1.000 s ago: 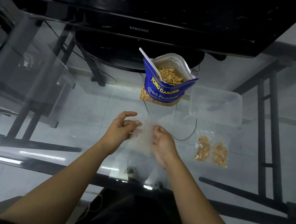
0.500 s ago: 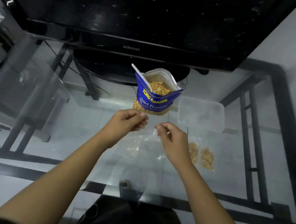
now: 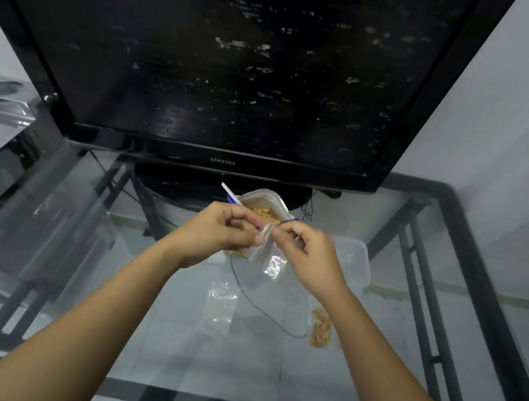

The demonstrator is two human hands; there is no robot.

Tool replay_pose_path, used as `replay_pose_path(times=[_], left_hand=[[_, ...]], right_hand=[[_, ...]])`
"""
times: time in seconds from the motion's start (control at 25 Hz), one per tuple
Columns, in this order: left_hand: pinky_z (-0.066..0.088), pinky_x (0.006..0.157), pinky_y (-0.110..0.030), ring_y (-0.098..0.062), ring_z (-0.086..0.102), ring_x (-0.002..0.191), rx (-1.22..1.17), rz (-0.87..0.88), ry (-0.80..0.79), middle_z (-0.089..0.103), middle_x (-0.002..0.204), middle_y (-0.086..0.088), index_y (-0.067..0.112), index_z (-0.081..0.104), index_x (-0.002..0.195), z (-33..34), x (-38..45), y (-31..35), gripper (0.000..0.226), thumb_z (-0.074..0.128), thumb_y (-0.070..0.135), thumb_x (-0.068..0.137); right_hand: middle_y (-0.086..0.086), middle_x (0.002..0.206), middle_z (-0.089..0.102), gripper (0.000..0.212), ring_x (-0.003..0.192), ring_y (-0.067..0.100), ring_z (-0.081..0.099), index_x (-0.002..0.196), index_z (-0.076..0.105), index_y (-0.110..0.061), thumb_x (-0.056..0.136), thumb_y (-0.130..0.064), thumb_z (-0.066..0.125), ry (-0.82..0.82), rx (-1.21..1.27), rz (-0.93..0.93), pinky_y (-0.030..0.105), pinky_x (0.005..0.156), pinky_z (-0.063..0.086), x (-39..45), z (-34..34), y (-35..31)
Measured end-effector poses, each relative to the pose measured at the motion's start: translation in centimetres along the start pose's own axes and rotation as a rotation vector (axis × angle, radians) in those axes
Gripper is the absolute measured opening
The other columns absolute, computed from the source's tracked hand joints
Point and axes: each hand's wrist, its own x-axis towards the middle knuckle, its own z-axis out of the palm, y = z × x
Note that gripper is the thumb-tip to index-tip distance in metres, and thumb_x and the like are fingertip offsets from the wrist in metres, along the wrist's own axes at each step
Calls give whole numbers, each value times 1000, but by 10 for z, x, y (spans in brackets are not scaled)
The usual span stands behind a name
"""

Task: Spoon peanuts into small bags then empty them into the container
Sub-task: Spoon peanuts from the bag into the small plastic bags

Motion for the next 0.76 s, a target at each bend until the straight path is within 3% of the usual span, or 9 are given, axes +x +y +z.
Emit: replay_pose_path(times=[0.04, 0.16, 0.28, 0.44, 0.56, 0.64, 0.76], left_hand=[[53, 72, -22, -8, 63, 71, 48, 28, 44, 68, 72, 1, 10, 70, 97, -2, 1, 5, 17, 68, 5, 81], [53, 74, -22, -6, 63, 70, 282, 92, 202, 68, 72, 2, 16, 71, 92, -12, 5, 15, 15, 66, 5, 82], [56, 76, -22, -16, 67, 81, 448, 119, 220, 71, 84, -8, 14, 70, 97, -18, 10, 17, 17, 66, 7, 82], [55, 73, -20, -13, 68, 81, 393, 134, 254, 72, 88, -5, 15, 71, 97, -15, 13, 14, 17, 66, 9, 83], [56, 78, -29, -14, 68, 80, 291, 132, 254, 73, 87, -6, 19, 72, 92, -15, 15, 14, 15, 68, 9, 81], [57, 80, -32, -16, 67, 79, 288, 130, 265, 72, 85, -8, 22, 72, 89, -15, 16, 13, 17, 68, 8, 80], [57, 80, -35, -18, 67, 78, 306, 146, 313, 71, 81, -8, 29, 66, 92, -13, 15, 13, 28, 65, 4, 79]], right_hand=[[-7, 67, 61, 8, 57, 1, 50, 86, 66, -28, 83, -36, 66, -15, 28, 20, 11, 56, 38, 2, -5, -3], [-4, 78, 70, 27, 78, 4, 64, 98, 60, -28, 76, -29, 75, -85, 87, 117, 8, 70, 44, 6, -21, -4], [5, 87, 71, 40, 83, 13, 68, 111, 52, -23, 78, -13, 72, -168, 288, 232, 22, 78, 51, 9, -33, -2], [0, 87, 72, 49, 87, 13, 67, 119, 47, -26, 81, -2, 66, -143, 513, 261, 24, 75, 52, 10, -36, 4], [-1, 93, 68, 52, 87, 11, 64, 126, 43, -27, 83, -7, 65, -102, 425, 246, 25, 79, 50, 10, -35, 12], [2, 117, 63, 54, 107, 14, 59, 126, 41, -31, 85, -2, 60, -18, 353, 231, 30, 91, 48, 12, -31, 12], [-5, 141, 39, 62, 128, 5, 33, 135, 35, -27, 82, -11, 62, 184, -21, 59, 28, 106, 33, 9, -25, 2]])
